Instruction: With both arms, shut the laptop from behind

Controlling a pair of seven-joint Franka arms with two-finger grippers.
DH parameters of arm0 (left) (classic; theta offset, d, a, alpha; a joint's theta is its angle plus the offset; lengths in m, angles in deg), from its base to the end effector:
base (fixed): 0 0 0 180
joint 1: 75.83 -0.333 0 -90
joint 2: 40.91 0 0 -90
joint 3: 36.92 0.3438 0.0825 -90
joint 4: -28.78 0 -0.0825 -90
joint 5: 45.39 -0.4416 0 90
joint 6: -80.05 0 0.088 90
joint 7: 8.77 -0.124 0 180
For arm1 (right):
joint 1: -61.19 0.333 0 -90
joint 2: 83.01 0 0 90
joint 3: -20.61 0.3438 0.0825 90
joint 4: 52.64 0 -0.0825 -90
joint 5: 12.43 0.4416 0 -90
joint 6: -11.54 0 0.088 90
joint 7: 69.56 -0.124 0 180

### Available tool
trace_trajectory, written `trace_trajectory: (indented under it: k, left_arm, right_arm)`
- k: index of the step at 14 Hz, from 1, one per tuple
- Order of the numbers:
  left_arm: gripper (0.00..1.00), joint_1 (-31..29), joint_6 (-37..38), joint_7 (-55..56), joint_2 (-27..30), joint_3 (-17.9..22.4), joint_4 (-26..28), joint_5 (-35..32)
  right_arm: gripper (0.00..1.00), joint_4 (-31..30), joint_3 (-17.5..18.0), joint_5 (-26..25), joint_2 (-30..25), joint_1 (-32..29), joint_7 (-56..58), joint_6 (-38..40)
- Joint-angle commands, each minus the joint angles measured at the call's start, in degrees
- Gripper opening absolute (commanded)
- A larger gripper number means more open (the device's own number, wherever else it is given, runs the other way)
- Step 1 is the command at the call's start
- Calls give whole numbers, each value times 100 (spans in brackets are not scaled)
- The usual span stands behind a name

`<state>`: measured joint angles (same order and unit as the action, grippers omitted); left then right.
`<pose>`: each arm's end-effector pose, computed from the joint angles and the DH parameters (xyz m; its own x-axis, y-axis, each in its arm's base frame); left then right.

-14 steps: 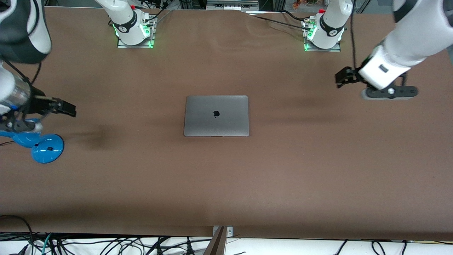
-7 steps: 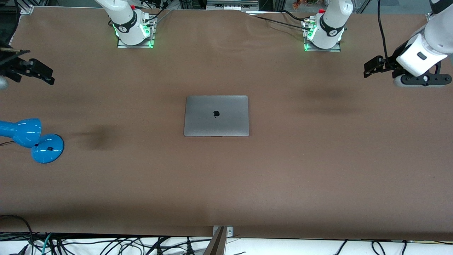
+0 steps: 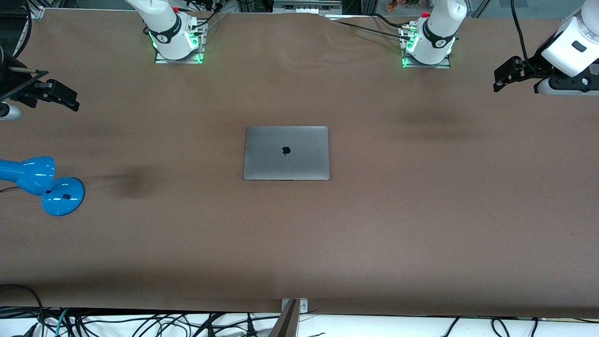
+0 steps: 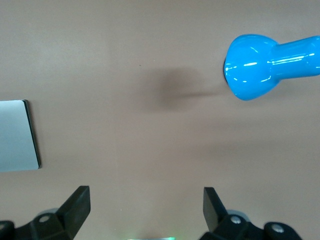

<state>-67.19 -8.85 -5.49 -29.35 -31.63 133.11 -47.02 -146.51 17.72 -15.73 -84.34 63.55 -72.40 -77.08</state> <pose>0.5362 -0.0235 0.6173 0.9977 -0.0037 -0.0676 -0.0046 -0.9999 -0.0138 0.5986 -0.0131 0.6119 0.9960 -0.0600 -0.0655 -0.0561 -0.9966 0.0597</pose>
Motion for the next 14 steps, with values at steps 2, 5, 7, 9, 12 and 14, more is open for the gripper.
trace_trajectory:
  k: [2,5,7,9,12,14]
  left_arm:
    - [100,-484,153,-309,-215,-308,-273,-66]
    - [100,-758,153,-354,-382,-670,-501,-74]
    - [100,-749,153,-389,-513,-652,-632,-57]
    - [100,-758,223,-381,-619,-652,-756,-48]
    - [100,-767,232,-389,-620,-634,-756,-48]
    - [100,-784,259,-381,-620,-634,-756,-48]
  right_arm:
    - [100,9,-45,224,-77,18,-567,21]
    - [100,9,-45,233,-8,53,-560,-14]
    - [100,9,-45,233,10,54,-551,-40]
    - [100,9,-45,242,19,54,-551,-58]
    - [100,9,-28,242,19,54,-560,-110]
    - [100,9,-28,277,28,54,-560,-120]
